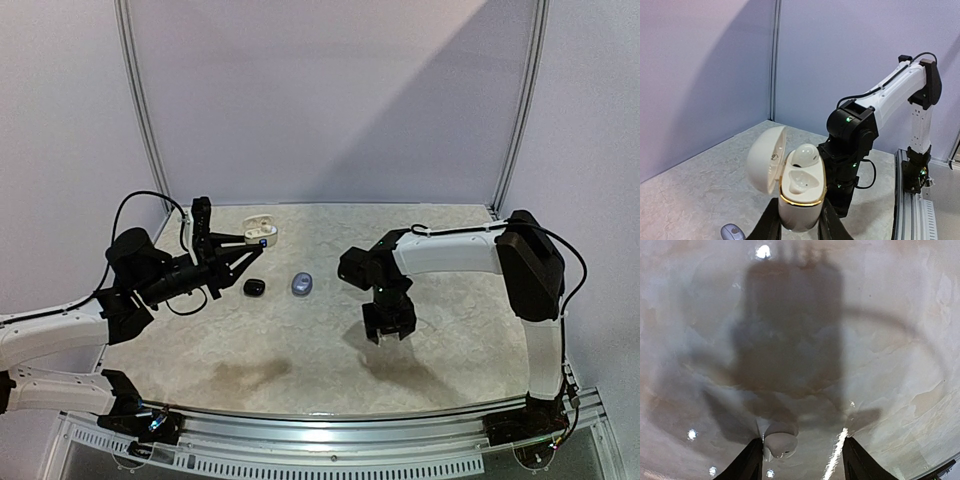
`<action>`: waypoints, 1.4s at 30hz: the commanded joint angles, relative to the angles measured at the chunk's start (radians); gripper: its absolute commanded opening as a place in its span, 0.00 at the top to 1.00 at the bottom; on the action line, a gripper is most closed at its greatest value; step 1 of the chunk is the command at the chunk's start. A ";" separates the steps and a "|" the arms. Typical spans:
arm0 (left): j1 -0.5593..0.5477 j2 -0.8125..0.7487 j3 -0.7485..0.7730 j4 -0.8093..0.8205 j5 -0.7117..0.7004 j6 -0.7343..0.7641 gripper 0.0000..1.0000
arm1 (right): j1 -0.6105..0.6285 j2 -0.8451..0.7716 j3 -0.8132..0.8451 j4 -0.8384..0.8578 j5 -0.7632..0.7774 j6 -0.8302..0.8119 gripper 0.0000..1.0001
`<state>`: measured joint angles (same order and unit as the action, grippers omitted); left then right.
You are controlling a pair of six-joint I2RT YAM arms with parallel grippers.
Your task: Insert the wireless bluetooth earbuds into the charging case
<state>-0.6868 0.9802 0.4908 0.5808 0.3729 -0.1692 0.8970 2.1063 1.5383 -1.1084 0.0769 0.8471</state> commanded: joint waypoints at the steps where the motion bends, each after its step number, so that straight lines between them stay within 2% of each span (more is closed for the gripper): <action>1: 0.004 -0.002 -0.009 -0.007 -0.002 0.013 1.00 | -0.008 0.001 -0.007 -0.059 0.039 -0.030 0.44; 6: 0.004 0.003 -0.007 -0.002 0.003 0.017 1.00 | -0.009 0.009 0.020 -0.061 0.021 -0.057 0.44; 13: 0.004 -0.005 -0.009 -0.004 0.004 0.021 1.00 | -0.030 0.011 0.050 0.026 -0.041 -0.073 0.44; 20: 0.006 -0.012 -0.013 -0.006 0.002 0.028 1.00 | -0.047 0.021 0.021 0.051 -0.061 -0.071 0.53; 24: 0.006 -0.013 -0.015 -0.009 0.003 0.028 1.00 | -0.048 0.022 -0.005 0.077 -0.066 -0.072 0.64; 28: 0.006 -0.015 -0.013 -0.010 0.004 0.030 1.00 | -0.048 0.026 -0.011 0.072 -0.100 -0.062 0.65; 31: 0.006 -0.015 -0.015 -0.010 0.004 0.030 1.00 | -0.047 0.021 -0.020 0.071 -0.106 -0.058 0.71; 37: 0.006 -0.016 -0.015 -0.011 0.004 0.031 1.00 | -0.048 0.015 -0.037 0.080 -0.116 -0.053 0.76; 42: 0.006 -0.018 -0.012 -0.013 0.004 0.034 1.00 | -0.048 0.017 -0.039 0.075 -0.126 -0.047 0.75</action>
<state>-0.6861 0.9798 0.4908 0.5785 0.3752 -0.1493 0.8505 2.1086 1.5322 -1.0302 -0.0284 0.7845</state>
